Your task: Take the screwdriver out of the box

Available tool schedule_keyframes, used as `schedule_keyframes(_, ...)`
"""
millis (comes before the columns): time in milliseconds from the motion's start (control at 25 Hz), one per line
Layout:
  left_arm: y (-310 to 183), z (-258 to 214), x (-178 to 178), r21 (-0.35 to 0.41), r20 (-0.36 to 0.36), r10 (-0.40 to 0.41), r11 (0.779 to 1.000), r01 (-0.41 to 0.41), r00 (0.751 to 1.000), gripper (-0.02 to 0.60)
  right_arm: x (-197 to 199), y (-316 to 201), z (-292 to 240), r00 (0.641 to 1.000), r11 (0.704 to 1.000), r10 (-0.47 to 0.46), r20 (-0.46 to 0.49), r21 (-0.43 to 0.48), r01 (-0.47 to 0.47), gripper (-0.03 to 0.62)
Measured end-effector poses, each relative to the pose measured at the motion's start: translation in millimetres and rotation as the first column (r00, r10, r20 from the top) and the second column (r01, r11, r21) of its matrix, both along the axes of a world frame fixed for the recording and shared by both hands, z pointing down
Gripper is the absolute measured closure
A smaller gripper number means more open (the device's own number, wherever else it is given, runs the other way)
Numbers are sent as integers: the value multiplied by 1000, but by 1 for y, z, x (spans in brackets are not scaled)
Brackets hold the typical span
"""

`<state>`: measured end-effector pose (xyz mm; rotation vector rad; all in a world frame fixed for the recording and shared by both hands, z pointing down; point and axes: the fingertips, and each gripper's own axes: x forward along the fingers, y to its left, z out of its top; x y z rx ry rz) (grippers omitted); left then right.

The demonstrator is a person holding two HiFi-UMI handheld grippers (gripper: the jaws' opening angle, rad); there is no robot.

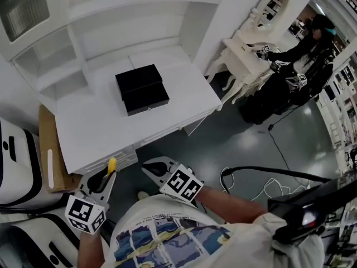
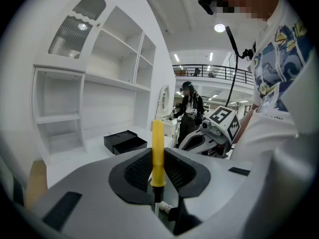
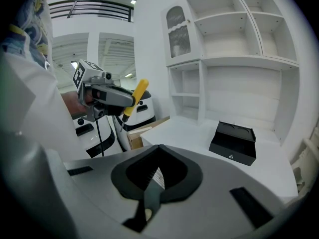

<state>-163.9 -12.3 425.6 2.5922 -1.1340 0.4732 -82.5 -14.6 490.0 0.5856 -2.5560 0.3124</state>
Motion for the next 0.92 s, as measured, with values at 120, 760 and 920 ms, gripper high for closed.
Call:
schedule_keyframes(120,-2,0,2,4,-9,7,1000,-7,1000,500,1,0,1,1000,1000,10,-4,2,-10,569)
schedule_keyframes(760,-7,-1,10,-16,-7,27,999,-27,1000,499,4,-3,1,1000,1000,3,-6,-14,-3,569)
schedule_keyframes(920,-6,-1,18,-23,-2,34,999,-35,999,500,10,-1,3,1000,1000,2,-6,-23,-2,569)
